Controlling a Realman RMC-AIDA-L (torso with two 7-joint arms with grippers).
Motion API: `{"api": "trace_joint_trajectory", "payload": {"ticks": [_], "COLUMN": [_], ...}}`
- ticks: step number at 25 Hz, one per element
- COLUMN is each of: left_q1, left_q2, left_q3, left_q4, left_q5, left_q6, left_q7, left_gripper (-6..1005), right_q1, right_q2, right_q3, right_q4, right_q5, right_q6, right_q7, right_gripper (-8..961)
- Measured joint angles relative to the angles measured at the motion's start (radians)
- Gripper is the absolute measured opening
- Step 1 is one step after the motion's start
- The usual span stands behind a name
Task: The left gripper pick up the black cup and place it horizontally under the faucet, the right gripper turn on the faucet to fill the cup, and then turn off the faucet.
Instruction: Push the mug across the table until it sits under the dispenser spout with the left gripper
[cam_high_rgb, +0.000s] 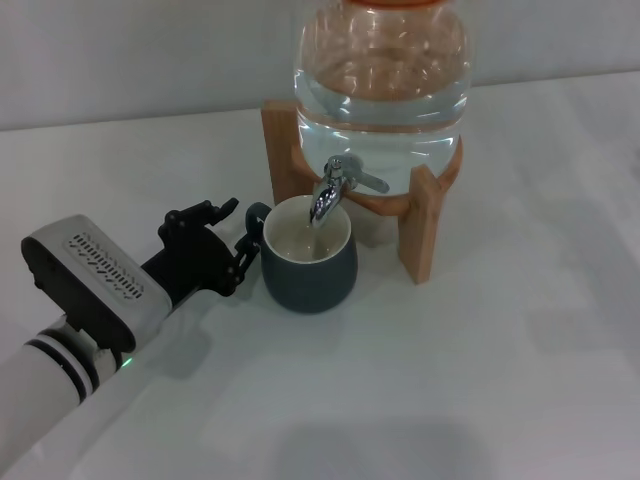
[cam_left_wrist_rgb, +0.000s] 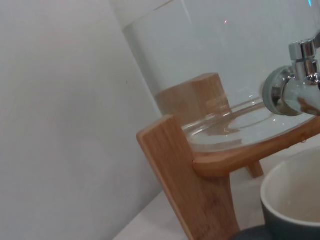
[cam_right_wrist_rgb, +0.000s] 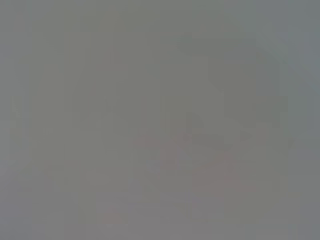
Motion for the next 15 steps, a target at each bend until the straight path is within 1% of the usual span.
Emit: {"api": "trace_joint_trajectory", "payload": {"ticks": [10, 15], "left_q1": [0.029, 0.058], "left_q2": [0.0, 0.0], "left_q3": [-0.003, -0.004], "left_q4": [0.011, 0.036], "left_q5": [0.0, -0.006], "left_q6": [0.002, -0.002], "left_q7": [0.008, 0.056], "left_gripper": [369, 372], "right_q1": [-0.006, -0.011], "right_q2": [0.001, 0.001], "right_q3": [0.0, 0.0], "right_q4": [0.002, 0.005], "right_q5": [0.0, 0.0], "right_q6": [0.005, 0.006], "right_q7": [0.0, 0.0], "right_gripper": [855, 855]}}
